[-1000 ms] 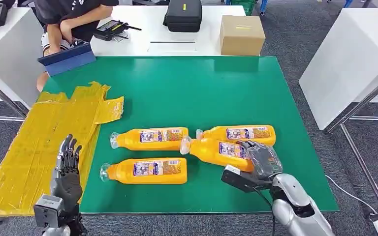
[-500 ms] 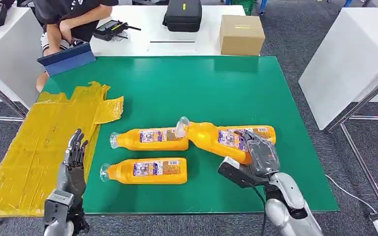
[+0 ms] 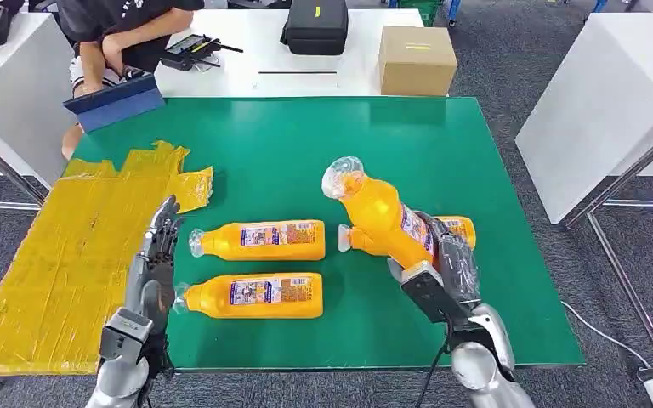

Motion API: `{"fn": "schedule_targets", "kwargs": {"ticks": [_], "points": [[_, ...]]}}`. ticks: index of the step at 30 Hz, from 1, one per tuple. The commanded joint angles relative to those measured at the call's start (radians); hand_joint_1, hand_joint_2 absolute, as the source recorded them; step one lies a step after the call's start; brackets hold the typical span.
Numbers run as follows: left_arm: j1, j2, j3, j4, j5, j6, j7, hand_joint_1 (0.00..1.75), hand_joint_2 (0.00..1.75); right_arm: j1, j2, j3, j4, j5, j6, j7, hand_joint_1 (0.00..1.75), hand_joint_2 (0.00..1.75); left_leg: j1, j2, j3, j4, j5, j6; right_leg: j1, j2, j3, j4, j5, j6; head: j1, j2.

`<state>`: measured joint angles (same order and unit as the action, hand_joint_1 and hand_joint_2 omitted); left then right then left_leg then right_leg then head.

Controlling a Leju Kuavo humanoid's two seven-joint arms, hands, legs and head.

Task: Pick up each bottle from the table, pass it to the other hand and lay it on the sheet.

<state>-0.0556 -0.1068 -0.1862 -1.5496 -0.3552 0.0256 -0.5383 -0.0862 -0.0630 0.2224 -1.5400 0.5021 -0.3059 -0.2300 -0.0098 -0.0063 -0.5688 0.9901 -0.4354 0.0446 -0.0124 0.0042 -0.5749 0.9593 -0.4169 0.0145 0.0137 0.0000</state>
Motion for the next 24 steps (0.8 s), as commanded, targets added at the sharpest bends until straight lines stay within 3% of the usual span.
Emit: {"fn": "schedule_targets", "kwargs": {"ticks": [1, 7, 13, 19, 24], "points": [[-0.059, 0.044, -0.06, 0.081, 0.0, -0.001, 0.007, 0.0, 1.75, -0.053, 0.042, -0.021, 0.061, -0.01, -0.007, -0.006, 1.75, 1.75, 0.001, 0.001, 0.002, -0.001, 0.0, -0.003, 0.0, 0.0, 0.002, -0.001, 0.0, -0.001, 0.0, 0.0], [-0.094, 0.043, -0.092, 0.109, 0.001, -0.008, 0.011, 0.0, 1.75, -0.067, 0.053, -0.016, 0.094, -0.076, -0.014, -0.041, 1.75, 1.75, 0.001, 0.001, 0.002, -0.001, -0.001, -0.003, 0.0, 0.0, 0.002, -0.001, 0.0, -0.001, 0.0, 0.0], [-0.247, 0.034, -0.162, 0.231, 0.023, -0.014, 0.063, 0.0, 1.75, -0.242, 0.101, 0.056, 0.334, -0.157, -0.031, -0.095, 1.75, 1.75, 0.001, 0.002, 0.0, 0.0, 0.001, -0.003, 0.001, 0.001, 0.0, -0.001, 0.001, -0.001, 0.0, 0.0], [-0.335, 0.02, -0.23, 0.263, -0.009, -0.051, 0.141, 0.0, 1.75, -0.312, 0.158, 0.085, 0.433, -0.201, -0.03, -0.12, 1.75, 1.75, 0.001, 0.002, 0.0, 0.0, 0.004, -0.005, 0.001, 0.001, 0.001, 0.0, 0.004, -0.003, 0.0, 0.0], [-0.392, 0.008, -0.283, 0.288, -0.002, -0.095, 0.2, 0.0, 1.75, -0.397, 0.201, 0.119, 0.575, -0.24, -0.043, -0.224, 1.75, 1.75, 0.001, 0.002, -0.001, 0.0, 0.004, -0.005, 0.001, 0.001, 0.001, 0.001, 0.004, -0.002, 0.0, 0.0]]}}
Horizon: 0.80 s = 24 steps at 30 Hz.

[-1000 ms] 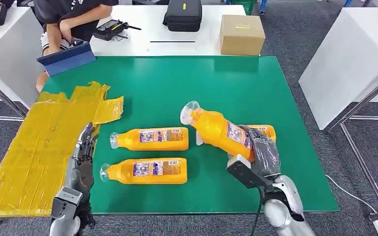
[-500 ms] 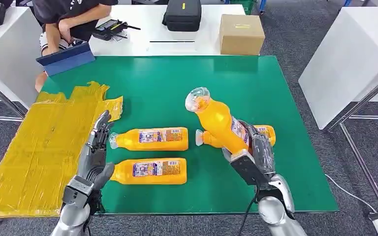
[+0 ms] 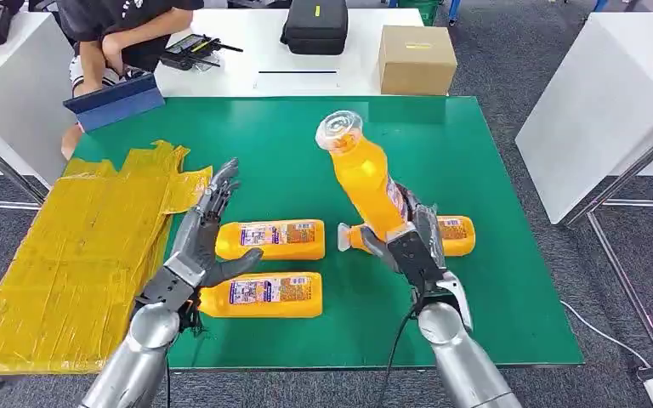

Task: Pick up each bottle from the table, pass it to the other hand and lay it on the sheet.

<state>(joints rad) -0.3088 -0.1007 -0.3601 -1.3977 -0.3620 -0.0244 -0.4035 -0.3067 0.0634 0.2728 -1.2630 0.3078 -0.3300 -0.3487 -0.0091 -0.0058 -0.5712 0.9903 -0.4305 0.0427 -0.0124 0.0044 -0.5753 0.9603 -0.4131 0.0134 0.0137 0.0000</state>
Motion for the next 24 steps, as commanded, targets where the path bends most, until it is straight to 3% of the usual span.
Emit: {"fn": "schedule_targets", "kwargs": {"ticks": [1, 5, 14, 24], "points": [[-0.151, -0.001, -0.124, 0.14, 0.008, -0.057, 0.076, 0.0, 1.75, -0.199, 0.087, 0.085, 0.338, -0.046, -0.019, -0.123, 1.75, 1.75, 0.001, 0.002, 0.0, 0.0, 0.0, -0.002, 0.0, 0.001, 0.001, 0.0, 0.0, -0.001, 0.0, 0.0], [-0.165, -0.012, -0.148, 0.148, 0.016, -0.081, 0.094, 0.0, 1.75, -0.22, 0.11, 0.106, 0.386, -0.033, -0.038, -0.147, 1.75, 1.75, 0.001, 0.002, 0.001, 0.0, -0.001, -0.004, 0.001, 0.001, 0.002, 0.0, -0.001, -0.001, 0.0, 0.0], [-0.224, -0.031, -0.218, 0.205, 0.087, -0.147, 0.126, 0.0, 1.75, -0.281, 0.179, 0.155, 0.576, -0.011, -0.198, -0.344, 1.75, 1.75, 0.001, 0.001, -0.001, 0.0, 0.0, -0.003, 0.001, 0.001, 0.001, 0.0, 0.0, -0.001, 0.0, 0.0], [-0.243, -0.033, -0.247, 0.205, 0.132, -0.13, 0.135, 0.0, 1.75, -0.225, 0.152, 0.252, 0.38, -0.127, -0.323, -0.349, 1.75, 1.75, 0.001, -0.001, -0.001, 0.001, -0.001, -0.003, 0.002, -0.001, 0.002, 0.001, -0.002, -0.001, 0.0, 0.0]]}}
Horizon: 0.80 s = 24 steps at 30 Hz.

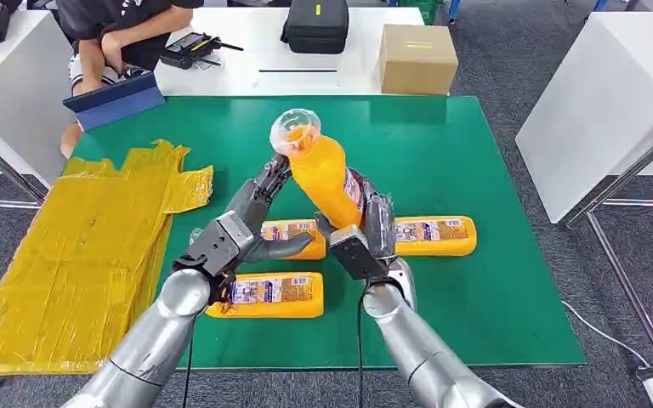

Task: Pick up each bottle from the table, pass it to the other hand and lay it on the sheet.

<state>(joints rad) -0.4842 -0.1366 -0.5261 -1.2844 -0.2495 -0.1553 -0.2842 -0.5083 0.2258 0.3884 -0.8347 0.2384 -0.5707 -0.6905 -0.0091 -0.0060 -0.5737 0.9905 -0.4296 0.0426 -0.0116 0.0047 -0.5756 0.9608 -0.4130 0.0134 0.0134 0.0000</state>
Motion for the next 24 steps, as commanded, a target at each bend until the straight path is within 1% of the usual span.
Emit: {"fn": "schedule_targets", "kwargs": {"ticks": [1, 6, 11, 13, 16, 24], "points": [[-0.068, 0.001, -0.081, 0.093, 0.023, 0.003, 0.017, 0.0, 1.75, -0.023, -0.008, 0.145, -0.051, -0.063, -0.092, -0.008, 1.75, 1.75, 0.001, 0.0, 0.001, 0.001, -0.001, -0.003, 0.001, -0.001, 0.001, 0.0, -0.001, -0.001, 0.0, 0.0], [-0.064, 0.0, -0.082, 0.094, 0.033, 0.01, 0.019, 0.0, 1.75, -0.021, 0.007, 0.165, -0.056, -0.071, -0.127, -0.008, 1.75, 1.75, 0.001, 0.001, 0.002, 0.001, -0.001, -0.003, 0.001, 0.0, 0.002, 0.0, -0.001, -0.001, 0.0, 0.0], [-0.061, -0.006, -0.081, 0.1, 0.039, 0.016, 0.019, 0.0, 1.75, -0.028, 0.024, 0.157, -0.051, -0.079, -0.127, -0.008, 1.75, 1.75, 0.0, 0.0, 0.001, 0.0, 0.0, -0.002, 0.0, 0.0, 0.001, 0.0, 0.0, -0.001, 0.0, 0.0], [-0.065, -0.012, -0.083, 0.107, 0.042, 0.017, 0.019, 0.0, 1.75, -0.034, 0.03, 0.158, -0.051, -0.081, -0.127, -0.008, 1.75, 1.75, 0.001, 0.001, 0.003, 0.001, -0.002, -0.004, 0.001, 0.0, 0.002, 0.001, -0.002, -0.002, 0.0, 0.0], [-0.072, -0.02, -0.085, 0.112, 0.044, 0.019, 0.019, 0.0, 1.75, -0.042, 0.041, 0.157, -0.046, -0.073, -0.127, -0.008, 1.75, 1.75, 0.001, 0.001, 0.001, 0.001, -0.001, -0.003, 0.001, 0.0, 0.001, 0.001, -0.001, -0.001, 0.0, 0.0], [-0.081, -0.03, -0.083, 0.119, 0.051, 0.02, 0.021, 0.0, 1.75, -0.051, 0.053, 0.169, -0.015, -0.074, -0.124, -0.008, 1.75, 1.75, 0.001, 0.0, 0.001, 0.001, -0.001, -0.003, 0.001, 0.0, 0.001, 0.0, -0.001, -0.001, 0.0, 0.0]]}}
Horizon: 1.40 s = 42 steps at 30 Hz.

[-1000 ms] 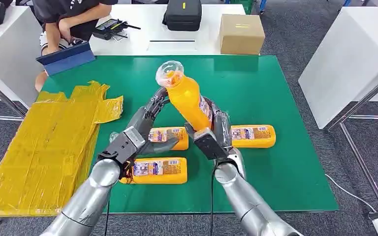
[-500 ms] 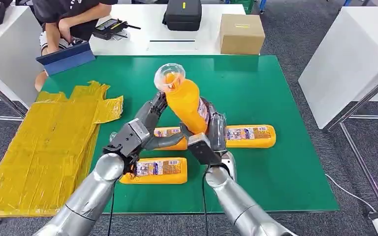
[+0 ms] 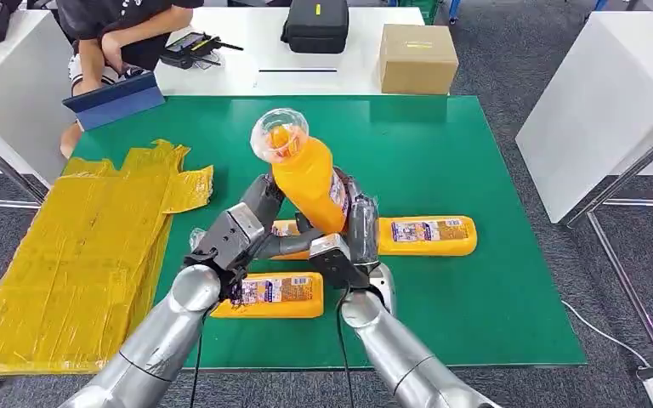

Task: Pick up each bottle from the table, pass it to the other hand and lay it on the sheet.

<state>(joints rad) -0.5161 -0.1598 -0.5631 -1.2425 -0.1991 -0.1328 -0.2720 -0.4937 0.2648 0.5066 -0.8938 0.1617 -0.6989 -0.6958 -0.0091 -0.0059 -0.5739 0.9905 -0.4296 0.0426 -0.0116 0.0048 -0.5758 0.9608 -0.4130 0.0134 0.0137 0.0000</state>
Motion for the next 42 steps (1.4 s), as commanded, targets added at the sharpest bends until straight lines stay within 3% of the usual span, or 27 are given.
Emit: {"fn": "schedule_targets", "kwargs": {"ticks": [1, 22, 31, 40, 42], "points": [[-0.052, -0.008, -0.045, 0.08, 0.002, -0.002, 0.009, 0.0, 1.75, -0.069, 0.016, 0.053, 0.052, 0.002, 0.003, -0.002, 1.75, 1.75, 0.001, 0.001, 0.002, 0.001, -0.002, -0.003, 0.001, 0.0, 0.002, 0.0, -0.001, -0.001, 0.0, 0.0], [-0.048, -0.014, -0.007, 0.072, 0.025, 0.018, 0.008, 0.0, 1.75, -0.103, 0.038, 0.132, 0.168, 0.018, 0.006, -0.002, 1.75, 1.75, 0.001, 0.001, 0.001, 0.0, -0.001, -0.002, 0.0, 0.0, 0.001, 0.0, 0.0, -0.001, 0.0, 0.0], [-0.057, -0.042, 0.002, 0.085, 0.042, -0.001, 0.007, 0.0, 1.75, -0.113, 0.084, -0.062, 0.279, 0.298, 0.001, -0.002, 1.75, 1.75, 0.001, -0.002, 0.002, 0.001, -0.001, -0.003, 0.001, -0.003, 0.003, 0.0, -0.002, -0.001, 0.0, 0.0], [-0.057, -0.042, 0.002, 0.085, 0.042, -0.001, 0.007, 0.0, 1.75, -0.113, 0.084, -0.062, 0.279, 0.298, 0.001, -0.002, 1.75, 1.75, 0.001, -0.002, 0.002, 0.001, -0.001, -0.003, 0.001, -0.003, 0.003, 0.0, -0.002, -0.001, 0.0, 0.0], [-0.051, -0.042, 0.008, 0.079, 0.05, -0.012, 0.008, 0.0, 1.75, -0.107, 0.084, -0.127, 0.267, 0.392, 0.001, -0.002, 1.75, 1.75, 0.001, -0.001, 0.001, 0.0, 0.0, -0.002, 0.001, -0.002, 0.001, -0.001, 0.0, -0.001, 0.0, 0.0]]}}
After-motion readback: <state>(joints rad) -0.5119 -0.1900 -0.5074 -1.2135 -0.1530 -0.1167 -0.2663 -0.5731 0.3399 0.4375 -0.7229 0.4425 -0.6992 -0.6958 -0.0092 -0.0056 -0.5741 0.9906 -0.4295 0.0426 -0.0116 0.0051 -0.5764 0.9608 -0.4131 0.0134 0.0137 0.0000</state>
